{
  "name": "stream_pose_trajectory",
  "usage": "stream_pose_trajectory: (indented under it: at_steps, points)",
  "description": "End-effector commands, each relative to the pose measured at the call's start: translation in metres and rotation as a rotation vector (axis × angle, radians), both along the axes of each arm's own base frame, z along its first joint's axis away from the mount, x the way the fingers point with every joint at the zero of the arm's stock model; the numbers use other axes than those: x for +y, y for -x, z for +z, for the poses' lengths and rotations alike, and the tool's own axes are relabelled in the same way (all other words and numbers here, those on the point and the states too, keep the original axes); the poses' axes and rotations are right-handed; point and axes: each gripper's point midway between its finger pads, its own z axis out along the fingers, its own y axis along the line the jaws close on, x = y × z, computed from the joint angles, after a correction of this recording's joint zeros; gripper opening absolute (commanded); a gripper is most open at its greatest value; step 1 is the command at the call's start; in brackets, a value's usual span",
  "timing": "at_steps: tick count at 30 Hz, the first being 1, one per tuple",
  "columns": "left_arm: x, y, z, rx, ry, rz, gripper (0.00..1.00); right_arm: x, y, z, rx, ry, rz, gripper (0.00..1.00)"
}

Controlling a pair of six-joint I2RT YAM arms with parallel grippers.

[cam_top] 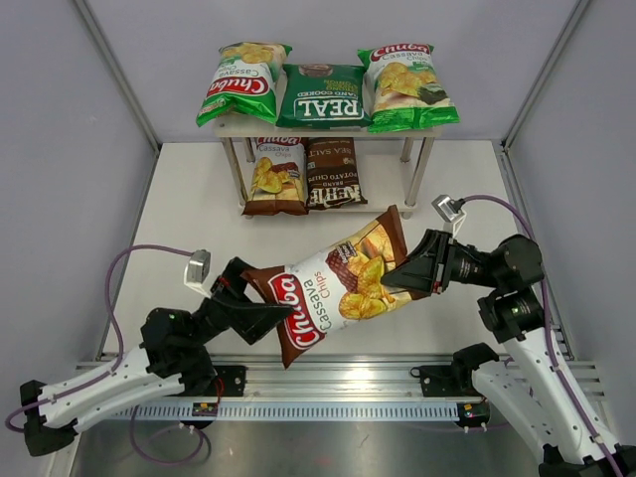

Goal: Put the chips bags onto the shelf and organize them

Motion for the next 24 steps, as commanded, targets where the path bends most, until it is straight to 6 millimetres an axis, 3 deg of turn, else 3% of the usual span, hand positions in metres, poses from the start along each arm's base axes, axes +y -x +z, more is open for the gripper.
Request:
stream_pose_trajectory:
  at_steps: [1,2,3,5,6,7,8,9,11,18,22,24]
  points:
    - [0.022,-0.040,-0.001,0.128,-0.057,0.242,0.99,0.001,-0.014,-0.010,-0.004,0.032,-0.088,0.22]
    - [0.029,-0.048,-0.006,0.167,-0.073,0.296,0.99,0.000,-0.019,-0.015,-0.005,0.040,-0.114,0.20]
    - [0.033,-0.058,-0.031,0.235,-0.162,0.354,0.99,0.000,-0.029,-0.018,0.008,0.043,-0.170,0.18]
    - [0.063,-0.076,-0.032,0.327,-0.130,0.503,0.99,-0.001,-0.041,-0.032,0.048,0.055,-0.226,0.20]
    - [0.072,-0.082,-0.058,0.389,-0.220,0.565,0.99,-0.004,-0.053,-0.036,0.060,0.053,-0.295,0.19]
    - [0.091,-0.090,-0.061,0.453,-0.185,0.648,0.99,-0.005,-0.058,-0.038,0.070,0.045,-0.321,0.19]
    - [0.101,-0.091,-0.062,0.469,-0.188,0.683,0.99,-0.005,-0.063,-0.048,0.090,0.043,-0.345,0.18]
    - [0.109,-0.093,-0.077,0.497,-0.236,0.724,0.99,-0.008,-0.071,-0.050,0.094,0.029,-0.394,0.17]
    - [0.126,-0.095,-0.077,0.524,-0.221,0.782,0.99,-0.009,-0.079,-0.057,0.108,-0.005,-0.426,0.14]
    - [0.149,-0.092,-0.078,0.499,-0.326,0.860,0.99,-0.020,-0.116,-0.069,0.123,-0.088,-0.599,0.09]
    - [0.146,-0.086,-0.068,0.434,-0.464,0.836,0.99,-0.037,-0.137,-0.071,0.140,-0.188,-0.739,0.08]
    - [0.140,-0.084,-0.073,0.404,-0.582,0.821,0.99,-0.045,-0.147,-0.070,0.144,-0.231,-0.803,0.08]
